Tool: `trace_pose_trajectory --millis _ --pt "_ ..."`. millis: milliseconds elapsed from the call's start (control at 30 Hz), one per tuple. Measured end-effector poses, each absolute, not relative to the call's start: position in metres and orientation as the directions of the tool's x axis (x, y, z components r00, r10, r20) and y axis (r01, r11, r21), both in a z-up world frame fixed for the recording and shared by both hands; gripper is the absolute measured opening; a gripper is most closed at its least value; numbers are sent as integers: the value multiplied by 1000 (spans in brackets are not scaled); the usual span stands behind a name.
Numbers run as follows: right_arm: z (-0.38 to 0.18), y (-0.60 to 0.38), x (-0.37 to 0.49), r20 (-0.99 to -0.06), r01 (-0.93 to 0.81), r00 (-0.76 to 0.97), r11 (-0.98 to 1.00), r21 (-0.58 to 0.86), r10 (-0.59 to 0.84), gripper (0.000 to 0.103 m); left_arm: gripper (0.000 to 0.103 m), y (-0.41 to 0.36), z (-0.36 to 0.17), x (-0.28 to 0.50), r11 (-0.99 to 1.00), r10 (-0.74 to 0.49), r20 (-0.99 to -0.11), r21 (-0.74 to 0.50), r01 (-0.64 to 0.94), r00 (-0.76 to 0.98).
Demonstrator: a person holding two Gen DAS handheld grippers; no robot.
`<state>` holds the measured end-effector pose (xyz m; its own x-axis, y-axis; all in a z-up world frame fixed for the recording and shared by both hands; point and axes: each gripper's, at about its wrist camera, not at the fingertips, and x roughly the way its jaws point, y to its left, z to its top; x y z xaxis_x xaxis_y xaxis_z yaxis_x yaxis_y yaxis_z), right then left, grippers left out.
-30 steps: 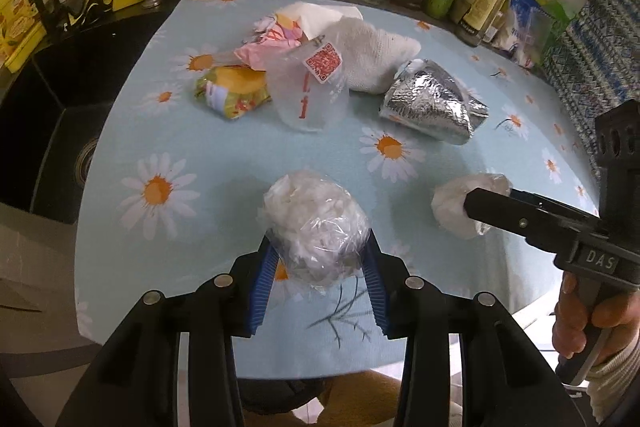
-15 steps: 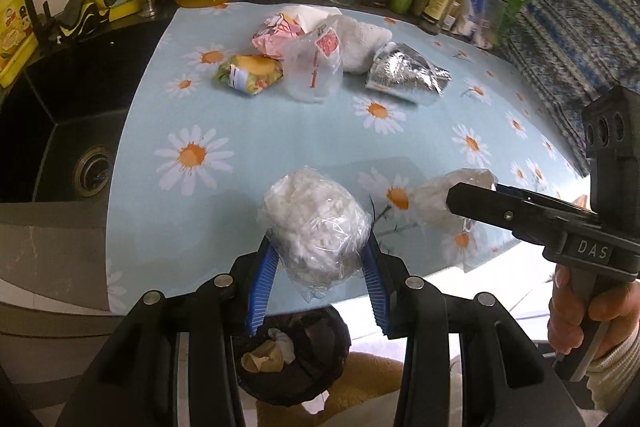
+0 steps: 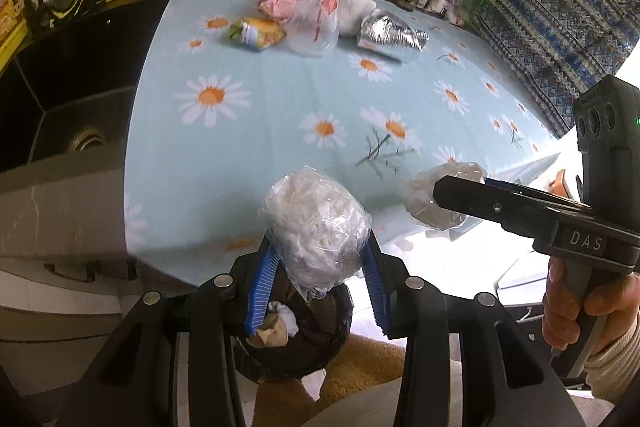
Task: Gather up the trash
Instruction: 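Carry both plastic bags down toward the black bin, then open both tools over the bin to drop the plastic bags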
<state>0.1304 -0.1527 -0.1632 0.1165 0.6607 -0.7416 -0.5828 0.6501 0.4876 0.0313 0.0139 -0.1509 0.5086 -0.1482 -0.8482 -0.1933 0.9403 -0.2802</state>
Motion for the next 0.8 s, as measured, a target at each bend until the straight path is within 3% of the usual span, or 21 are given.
trace_pose_trajectory --millis 800 --pt "-228 -148 67 -840 -489 65 752 443 538 55 40 15 -213 -18 930 -242 -900 -321 -177 363"
